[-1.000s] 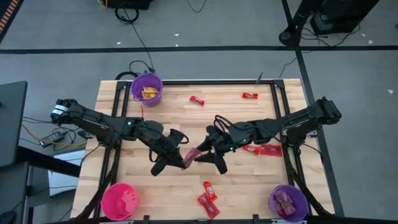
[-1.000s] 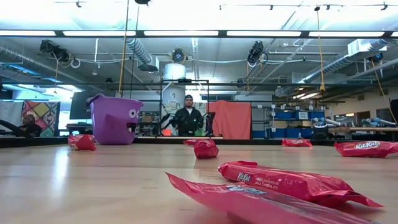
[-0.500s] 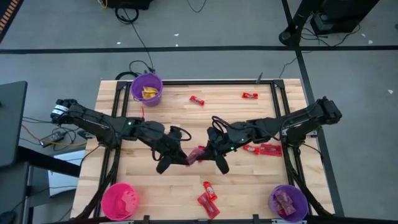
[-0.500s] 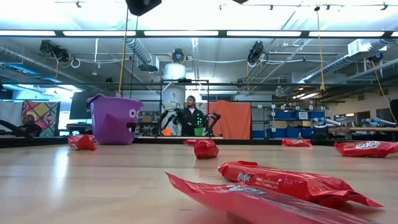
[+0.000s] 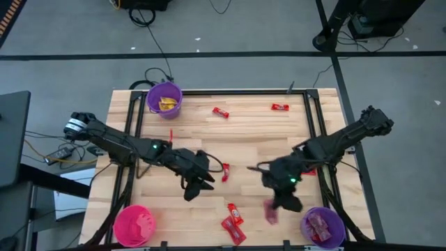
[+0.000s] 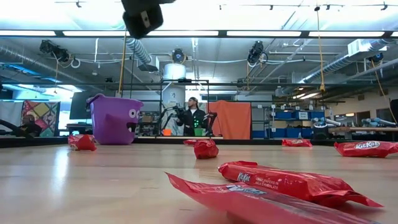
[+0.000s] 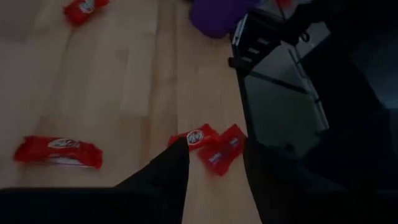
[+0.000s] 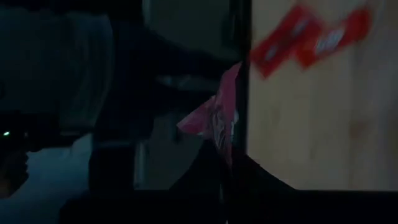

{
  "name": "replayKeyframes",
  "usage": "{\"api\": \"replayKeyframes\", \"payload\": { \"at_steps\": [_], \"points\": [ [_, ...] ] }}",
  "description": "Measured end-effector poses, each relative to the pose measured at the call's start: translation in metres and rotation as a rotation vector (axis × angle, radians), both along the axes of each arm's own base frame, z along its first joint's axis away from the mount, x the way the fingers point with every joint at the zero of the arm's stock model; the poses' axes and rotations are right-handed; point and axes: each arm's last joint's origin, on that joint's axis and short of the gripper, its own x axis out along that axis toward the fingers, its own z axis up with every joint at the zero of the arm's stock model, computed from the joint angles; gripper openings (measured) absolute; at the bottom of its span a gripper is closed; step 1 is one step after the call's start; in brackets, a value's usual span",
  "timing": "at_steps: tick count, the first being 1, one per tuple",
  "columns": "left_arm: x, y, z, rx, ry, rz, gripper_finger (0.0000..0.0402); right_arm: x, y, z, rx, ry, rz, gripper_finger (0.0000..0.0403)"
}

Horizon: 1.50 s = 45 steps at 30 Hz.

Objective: Sort candy by brand, put in halloween buckets
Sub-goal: Put the red candy into the bottom purple bucket

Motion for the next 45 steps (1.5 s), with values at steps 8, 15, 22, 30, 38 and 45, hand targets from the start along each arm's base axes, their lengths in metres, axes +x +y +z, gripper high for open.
{"api": "replayKeyframes", "payload": {
  "at_steps": [8, 15, 22, 30, 38, 45],
  "points": [
    [0.027, -0.009, -0.035, -0.003, 0.051, 0.030, 0.0157, -0.051, 0.028, 0.004, -0.016, 0.269, 0.041, 0.0007],
    [0.040, -0.022, -0.058, 0.091, 0.018, -0.019, 0.0157, -0.087, 0.050, -0.002, -0.101, 0.470, 0.068, 0.0007],
    [0.045, -0.033, -0.074, 0.207, -0.015, -0.119, 0.0157, -0.102, 0.058, -0.007, -0.196, 0.516, 0.037, 0.0009],
    [0.042, -0.042, -0.074, 0.301, -0.075, -0.262, 0.0157, -0.114, 0.061, -0.009, -0.230, 0.641, -0.012, 0.0082],
    [0.040, -0.052, -0.071, 0.304, -0.130, -0.292, 0.0157, -0.126, 0.062, -0.011, -0.314, 0.658, -0.017, 0.0157],
    [0.046, -0.071, -0.092, 0.319, -0.166, -0.382, 0.0157, -0.122, 0.061, -0.011, -0.332, 0.570, -0.062, 0.0170]
  ]
}}
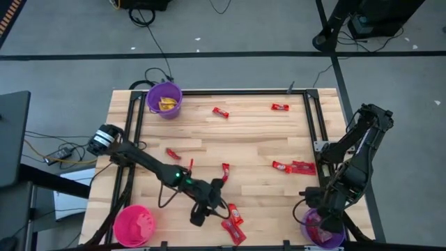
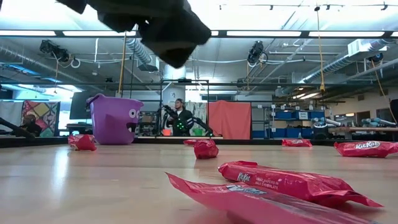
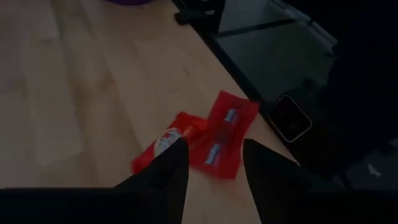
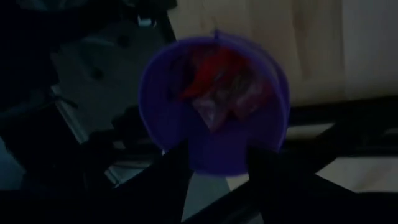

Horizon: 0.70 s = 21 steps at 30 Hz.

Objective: Sort candy by brand, put in halloween buckets
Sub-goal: Put the red candy into the bottom purple bucket

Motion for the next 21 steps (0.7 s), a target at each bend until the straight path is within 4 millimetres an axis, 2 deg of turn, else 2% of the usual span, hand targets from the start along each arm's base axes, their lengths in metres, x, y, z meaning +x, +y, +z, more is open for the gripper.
{"api": "replayKeyframes", "payload": {
  "at_steps": [7, 17, 21],
  "points": [
    [0.016, -0.025, -0.029, 0.023, 0.013, -0.062, 0.0157, 0.002, 0.000, 0.000, -0.022, -0.046, -0.017, 0.0170],
    [0.047, -0.040, -0.058, 0.096, 0.013, -0.072, 0.0157, 0.010, 0.006, 0.003, 0.016, -0.136, -0.119, 0.0169],
    [0.048, -0.043, -0.072, 0.083, 0.054, -0.152, 0.0157, 0.011, 0.010, 0.005, 0.054, -0.162, -0.123, 0.0169]
  ]
}}
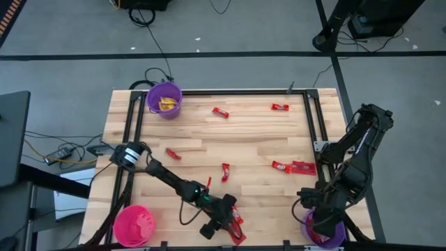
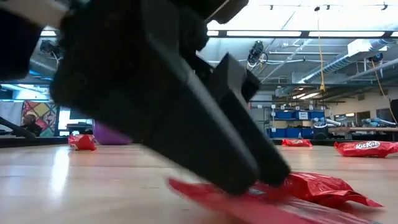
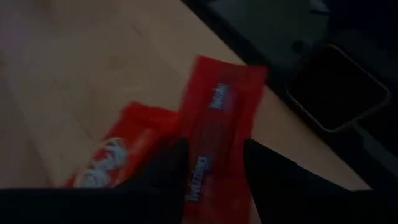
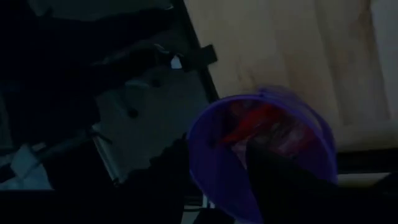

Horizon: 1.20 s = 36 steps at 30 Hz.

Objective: Sort candy by brand, put in halloween buckets
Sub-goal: Put the red candy into the bottom purple bucket

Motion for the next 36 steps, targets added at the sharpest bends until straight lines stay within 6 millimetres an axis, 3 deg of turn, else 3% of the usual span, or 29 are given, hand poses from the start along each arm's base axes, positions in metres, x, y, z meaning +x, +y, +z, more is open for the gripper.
{"api": "replayKeyframes", "payload": {
  "at_steps": [10, 16, 19, 23, 28, 36],
  "points": [
    [-0.006, 0.007, -0.009, 0.108, 0.104, 0.094, 0.0144, 0.002, 0.000, 0.000, -0.023, -0.061, -0.003, 0.0168],
    [-0.005, 0.011, -0.004, 0.016, 0.192, 0.227, 0.0035, 0.003, -0.001, 0.000, -0.048, -0.096, -0.022, 0.0168],
    [-0.001, 0.009, 0.008, -0.006, 0.179, 0.237, 0.0018, 0.003, -0.001, 0.000, -0.086, -0.148, -0.049, 0.0168],
    [0.016, 0.007, 0.051, -0.031, 0.047, 0.307, 0.0037, 0.006, -0.002, 0.001, -0.193, -0.308, -0.104, 0.0168],
    [0.037, 0.011, 0.095, 0.018, -0.024, 0.359, 0.0031, 0.014, -0.003, 0.005, -0.252, -0.472, -0.142, 0.0168],
    [0.058, 0.036, 0.155, 0.127, -0.140, 0.446, 0.0026, 0.029, -0.009, 0.007, -0.195, -0.456, -0.218, 0.0171]
  ]
}}
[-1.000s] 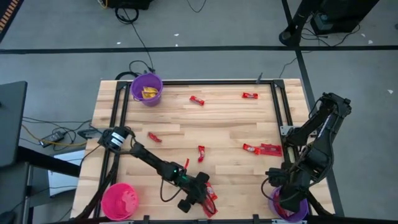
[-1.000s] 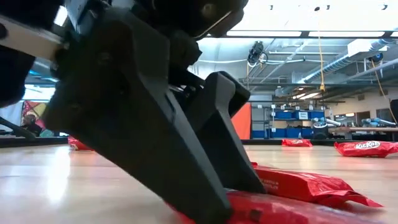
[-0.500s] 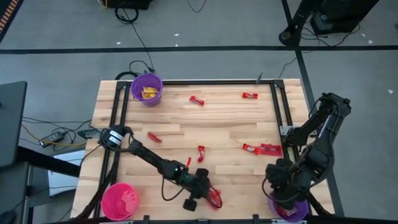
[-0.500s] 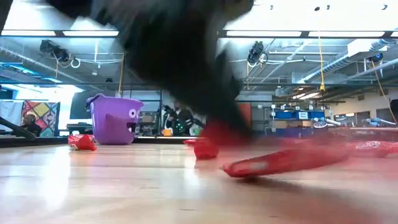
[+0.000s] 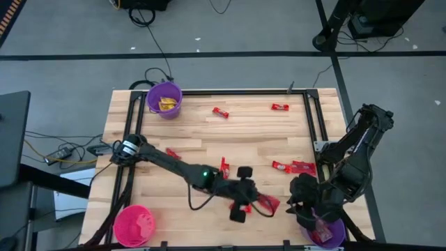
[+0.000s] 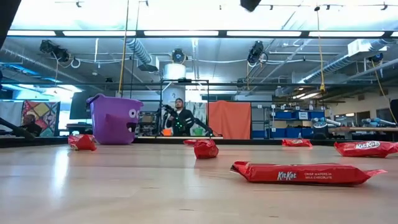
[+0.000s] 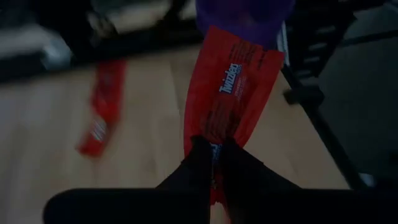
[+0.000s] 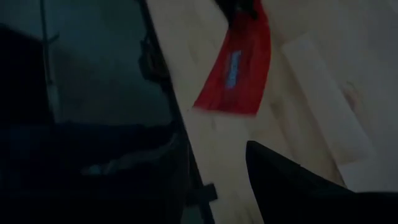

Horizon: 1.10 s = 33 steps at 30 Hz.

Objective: Sort candy by brand, put in halloween buckets
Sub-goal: Put the red candy into the bottom purple bucket

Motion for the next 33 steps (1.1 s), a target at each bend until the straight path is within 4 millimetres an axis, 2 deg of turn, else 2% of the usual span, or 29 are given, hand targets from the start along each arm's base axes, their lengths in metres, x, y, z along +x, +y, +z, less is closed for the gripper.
{"api": "replayKeyframes", "payload": {
  "at_steps": [7, 13, 16, 20, 22, 27, 33],
  "points": [
    [0.004, 0.001, 0.023, 0.173, -0.101, -0.096, 0.0026, 0.015, -0.012, 0.001, 0.034, -0.004, -0.098, 0.0171],
    [0.005, 0.003, 0.028, 0.211, -0.120, -0.059, 0.0026, 0.020, -0.010, 0.004, 0.054, -0.038, -0.024, 0.0158],
    [0.005, 0.003, 0.028, 0.209, -0.124, -0.059, 0.0026, 0.022, -0.007, 0.007, 0.069, -0.078, 0.029, 0.0123],
    [0.006, 0.001, 0.030, 0.198, -0.148, -0.061, 0.0027, 0.025, -0.010, 0.007, 0.062, -0.081, 0.025, 0.0026],
    [0.006, 0.001, 0.031, 0.193, -0.155, -0.055, 0.0030, 0.025, -0.011, 0.007, 0.061, -0.071, 0.023, 0.0013],
    [0.008, 0.001, 0.033, 0.133, -0.182, -0.025, 0.0066, 0.022, -0.016, 0.002, 0.047, 0.021, 0.022, 0.0007],
    [0.007, -0.001, 0.033, 0.033, -0.157, -0.062, 0.0134, 0.002, -0.017, -0.008, 0.051, 0.269, 0.093, 0.0004]
  ]
}}
